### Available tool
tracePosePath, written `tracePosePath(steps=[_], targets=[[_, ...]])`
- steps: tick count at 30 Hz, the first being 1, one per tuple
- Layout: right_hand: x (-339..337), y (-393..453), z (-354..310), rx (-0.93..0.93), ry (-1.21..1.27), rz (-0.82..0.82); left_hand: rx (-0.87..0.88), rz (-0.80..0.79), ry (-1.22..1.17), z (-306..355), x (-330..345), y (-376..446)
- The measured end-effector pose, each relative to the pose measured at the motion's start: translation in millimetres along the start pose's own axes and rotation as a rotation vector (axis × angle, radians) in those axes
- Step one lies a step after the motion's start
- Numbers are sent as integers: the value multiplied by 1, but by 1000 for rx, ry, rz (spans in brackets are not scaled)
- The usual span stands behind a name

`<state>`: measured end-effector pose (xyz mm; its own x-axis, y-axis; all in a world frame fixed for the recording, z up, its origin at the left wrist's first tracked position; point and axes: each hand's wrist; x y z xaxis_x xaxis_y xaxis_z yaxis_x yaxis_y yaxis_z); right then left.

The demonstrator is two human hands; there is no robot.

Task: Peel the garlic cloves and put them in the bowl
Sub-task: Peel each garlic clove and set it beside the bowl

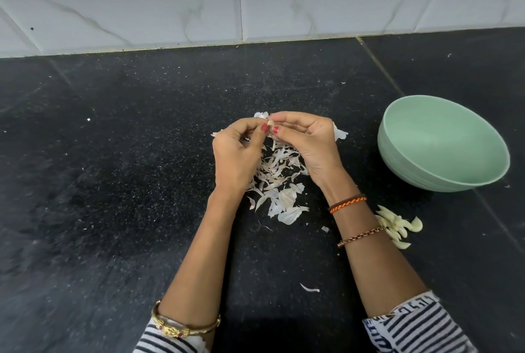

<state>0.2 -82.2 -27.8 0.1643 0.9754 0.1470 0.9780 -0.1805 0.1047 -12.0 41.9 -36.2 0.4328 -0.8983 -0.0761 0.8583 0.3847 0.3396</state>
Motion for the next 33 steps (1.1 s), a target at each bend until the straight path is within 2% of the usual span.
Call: tracePosePath(steps=[11, 17, 33], targets=[[-3, -2, -3, -59, -10, 0, -9, -41, -110, -1, -6, 2], [0, -3, 1, -74, -9, -6, -14, -22, -119, -3, -8, 4], [-2, -1, 4, -63, -12, -53, -6, -101, -109, 0, -14, 8]])
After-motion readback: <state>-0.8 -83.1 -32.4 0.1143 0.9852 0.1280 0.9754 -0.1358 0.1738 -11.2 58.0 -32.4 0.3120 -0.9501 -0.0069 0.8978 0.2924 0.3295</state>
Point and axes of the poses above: each hand's wrist, its own y-axis towards the middle knuckle, its own x-axis out of the palm, z = x × y, and after that the axes turned 13 degrees about z, right-handed
